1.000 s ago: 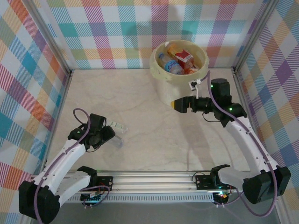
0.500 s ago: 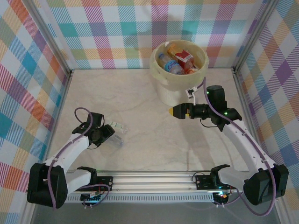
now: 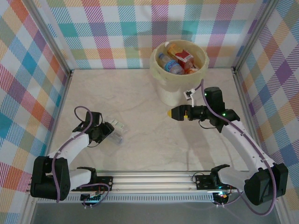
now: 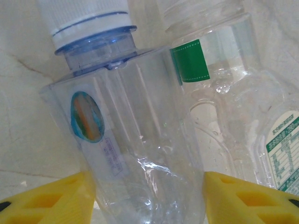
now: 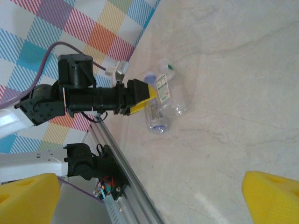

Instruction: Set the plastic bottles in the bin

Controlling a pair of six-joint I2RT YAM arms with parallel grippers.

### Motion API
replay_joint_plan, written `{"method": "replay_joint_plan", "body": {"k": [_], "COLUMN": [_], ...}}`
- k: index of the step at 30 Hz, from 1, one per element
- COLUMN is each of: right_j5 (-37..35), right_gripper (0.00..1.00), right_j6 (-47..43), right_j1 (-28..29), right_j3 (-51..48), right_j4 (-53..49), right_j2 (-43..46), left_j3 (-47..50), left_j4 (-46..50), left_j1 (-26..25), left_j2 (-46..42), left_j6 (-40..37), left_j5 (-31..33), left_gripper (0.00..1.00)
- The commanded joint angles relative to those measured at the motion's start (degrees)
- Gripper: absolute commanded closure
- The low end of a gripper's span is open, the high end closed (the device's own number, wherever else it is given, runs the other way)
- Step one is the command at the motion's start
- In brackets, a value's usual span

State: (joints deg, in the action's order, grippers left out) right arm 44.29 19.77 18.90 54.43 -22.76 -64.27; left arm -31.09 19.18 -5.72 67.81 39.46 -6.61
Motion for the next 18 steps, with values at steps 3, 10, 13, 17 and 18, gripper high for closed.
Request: {"method": "replay_joint_plan", "body": {"k": [3, 10, 13, 17, 18], "right_j5": [1.64, -0.22, -0.97, -1.29, -1.31], "right_gripper": [0.0, 0.0, 0.0, 0.0, 0.0], "right_j6": [1.66, 1.66, 1.61, 2.12, 2.81], "right_j1": [2.17, 4.67, 5.4, 6.39, 6.9], "right_j3": [-2.52, -3.37, -3.28, -3.41, -3.53], "right_j4": [2.23, 2.36, 2.59, 3.47, 4.2], "right_j2": [0.04, -0.51, -0.92, -1.8, -2.07], "left_j3": [1.2, 2.28, 2.18, 2.09, 1.96], "left_j4": [-1.07, -2.67, -2.44, -1.89, -1.71], "left_j1": [0.96, 1.06, 1.05, 1.01, 1.01], "left_j2": [1.91, 2.07, 1.71, -0.4, -1.34], "left_j6": [-1.5, -1.13, -1.25, -1.4, -1.3], "left_j5": [-1.2, -1.25, -1.34, -1.77, -2.25], "left_gripper": [0.35, 0.34, 0.37, 0.44, 0.45]}}
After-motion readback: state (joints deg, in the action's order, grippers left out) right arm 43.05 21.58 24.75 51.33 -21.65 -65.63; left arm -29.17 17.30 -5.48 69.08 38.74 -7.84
